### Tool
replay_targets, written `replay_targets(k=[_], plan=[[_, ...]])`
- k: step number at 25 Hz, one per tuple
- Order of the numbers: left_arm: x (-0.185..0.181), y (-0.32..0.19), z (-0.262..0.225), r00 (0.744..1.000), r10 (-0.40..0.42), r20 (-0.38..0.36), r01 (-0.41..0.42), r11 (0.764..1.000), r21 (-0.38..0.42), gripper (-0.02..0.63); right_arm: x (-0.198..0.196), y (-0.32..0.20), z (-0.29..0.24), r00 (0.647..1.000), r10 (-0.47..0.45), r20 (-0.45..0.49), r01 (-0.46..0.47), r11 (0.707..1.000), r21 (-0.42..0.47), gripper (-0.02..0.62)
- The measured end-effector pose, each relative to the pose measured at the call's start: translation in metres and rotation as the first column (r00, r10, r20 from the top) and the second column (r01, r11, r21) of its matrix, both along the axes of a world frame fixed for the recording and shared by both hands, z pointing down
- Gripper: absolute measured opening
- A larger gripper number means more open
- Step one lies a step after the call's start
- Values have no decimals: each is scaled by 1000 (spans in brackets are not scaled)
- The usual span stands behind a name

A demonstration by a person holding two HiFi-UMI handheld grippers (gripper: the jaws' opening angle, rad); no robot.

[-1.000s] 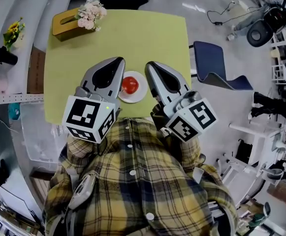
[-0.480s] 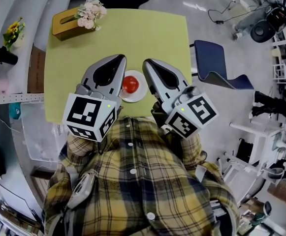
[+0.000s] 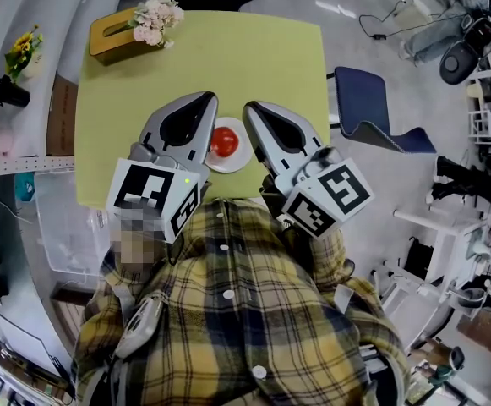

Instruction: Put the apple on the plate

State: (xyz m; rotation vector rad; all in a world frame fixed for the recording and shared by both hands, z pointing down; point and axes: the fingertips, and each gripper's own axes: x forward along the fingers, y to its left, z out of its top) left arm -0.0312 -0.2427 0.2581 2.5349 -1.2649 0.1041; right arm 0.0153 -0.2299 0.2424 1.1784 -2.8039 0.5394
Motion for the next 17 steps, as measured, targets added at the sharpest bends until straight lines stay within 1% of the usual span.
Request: replay_targets(k=[8,12,17], plan=[[0,-1,2,1000,-1,4,1,1000,-7,6,1,1,2,1000,2,7,-2,1000,-8,-3],[0,0,3,1000,10,-8,-10,1000,-21,6,2,3,2,1000,1,7,-1,1000,-5,-3],[5,-8,-4,998,57,11,-57,998,-6,6,9,5,-5,1000,9,3,-9,1000,20,-3]])
